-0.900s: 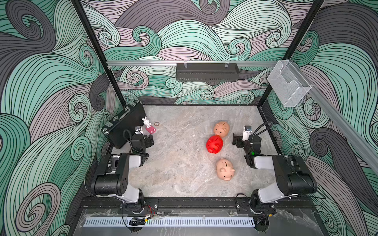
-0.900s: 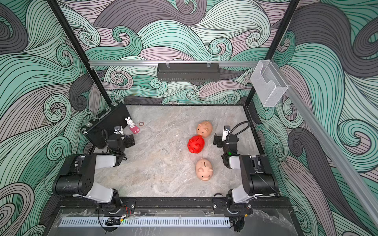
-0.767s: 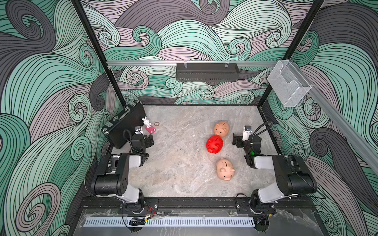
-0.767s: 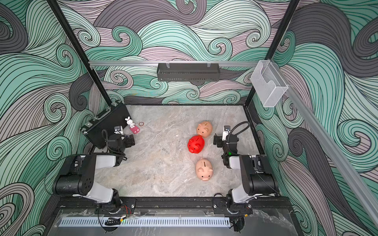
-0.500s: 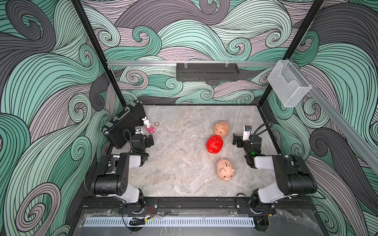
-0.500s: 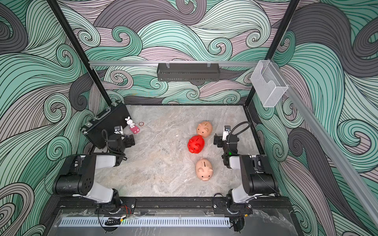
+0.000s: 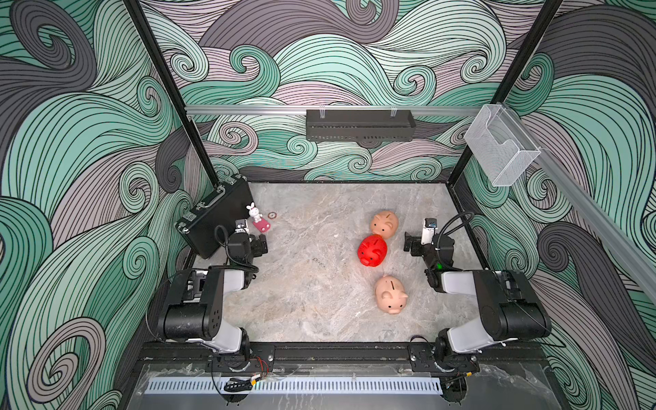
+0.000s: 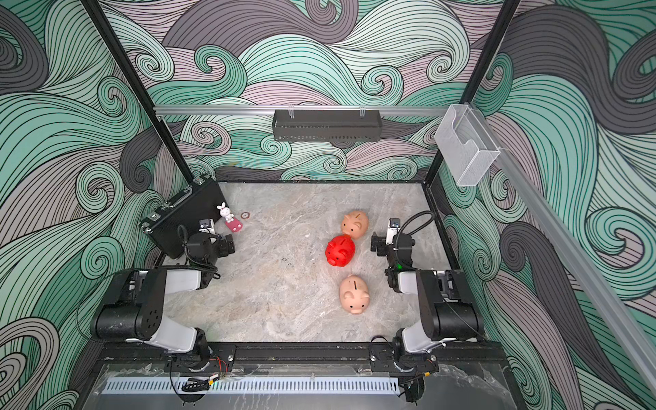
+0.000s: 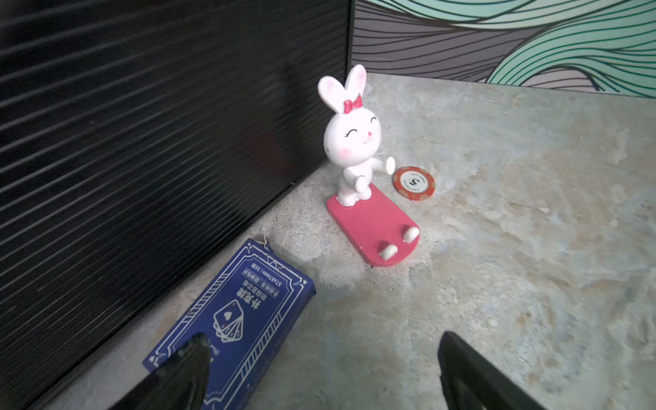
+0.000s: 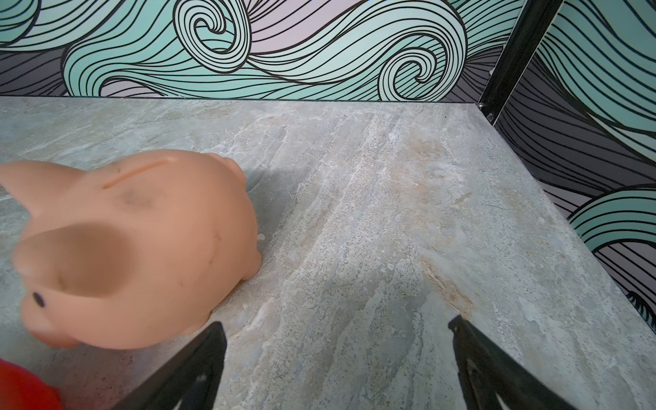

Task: Open piggy banks
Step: Move the piggy bank to the center of the board.

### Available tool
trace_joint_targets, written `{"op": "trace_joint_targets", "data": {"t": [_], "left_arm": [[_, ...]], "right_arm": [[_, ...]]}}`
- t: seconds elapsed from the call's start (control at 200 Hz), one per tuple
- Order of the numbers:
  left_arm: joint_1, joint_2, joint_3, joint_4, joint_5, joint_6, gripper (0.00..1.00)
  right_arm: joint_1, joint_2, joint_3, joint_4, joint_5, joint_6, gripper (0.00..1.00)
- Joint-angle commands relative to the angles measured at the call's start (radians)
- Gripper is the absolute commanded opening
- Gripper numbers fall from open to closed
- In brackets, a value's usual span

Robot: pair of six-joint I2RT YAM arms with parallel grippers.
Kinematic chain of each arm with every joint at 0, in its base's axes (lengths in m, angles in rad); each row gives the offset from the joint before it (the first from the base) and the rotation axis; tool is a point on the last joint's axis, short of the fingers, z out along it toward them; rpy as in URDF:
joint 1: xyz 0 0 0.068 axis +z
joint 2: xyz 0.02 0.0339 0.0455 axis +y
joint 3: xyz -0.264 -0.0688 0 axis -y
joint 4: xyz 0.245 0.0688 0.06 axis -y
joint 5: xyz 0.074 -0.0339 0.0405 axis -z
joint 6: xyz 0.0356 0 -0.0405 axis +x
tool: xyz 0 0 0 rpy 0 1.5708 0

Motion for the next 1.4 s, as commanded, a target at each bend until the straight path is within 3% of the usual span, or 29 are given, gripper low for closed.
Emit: {"op": "trace_joint_targets", "data": {"t": [0.0, 0.12, 0.28, 0.375, 0.46, 0.645, 0.801, 0.931, 1.031, 1.136, 1.396], "left_arm": [[-0.001, -0.091, 0.025, -0.059, 0.006, 0.006, 0.98], [-0.003, -0.165, 0.039, -0.138, -0.036, -0.015, 0.99], [-0.004, -0.255, 0.026, -0.191, -0.262, -0.132, 0.99], [-0.004, -0.313, 0.02, -0.234, -0.398, -0.25, 0.99], [-0.004, -0.338, 0.1, -0.458, -0.55, -0.422, 0.98], [-0.003, -0.339, 0.156, -0.612, -0.607, -0.518, 0.98], [-0.002, -0.317, 0.236, -0.76, -0.563, -0.578, 0.98], [-0.004, -0.325, 0.241, -0.756, -0.477, -0.556, 0.98], [-0.005, -0.357, 0.234, -0.759, -0.414, -0.534, 0.98], [-0.007, -0.402, 0.213, -0.736, -0.344, -0.508, 0.99], [-0.05, -0.514, 0.173, -0.707, -0.254, -0.441, 0.98]], "right_arm": [[-0.001, -0.046, 0.006, -0.024, 0.003, 0.015, 0.99], [-0.002, -0.063, 0.014, -0.048, 0.009, 0.02, 0.99], [-0.006, -0.11, 0.024, -0.107, 0.005, 0.025, 0.99], [-0.016, -0.143, 0.041, -0.161, -0.004, 0.034, 0.99], [-0.031, -0.188, 0.058, -0.216, -0.033, 0.042, 0.99], [-0.055, -0.305, 0.026, -0.148, -0.011, 0.148, 0.99], [-0.056, -0.345, 0.113, -0.299, -0.011, 0.215, 0.99], [-0.061, -0.336, 0.175, -0.423, 0.048, 0.351, 0.99], [-0.082, -0.331, 0.191, -0.439, -0.033, 0.387, 0.99], [-0.087, -0.337, 0.237, -0.574, 0.037, 0.505, 0.99], [-0.09, -0.302, 0.276, -0.573, -0.143, 0.5, 0.99]]}}
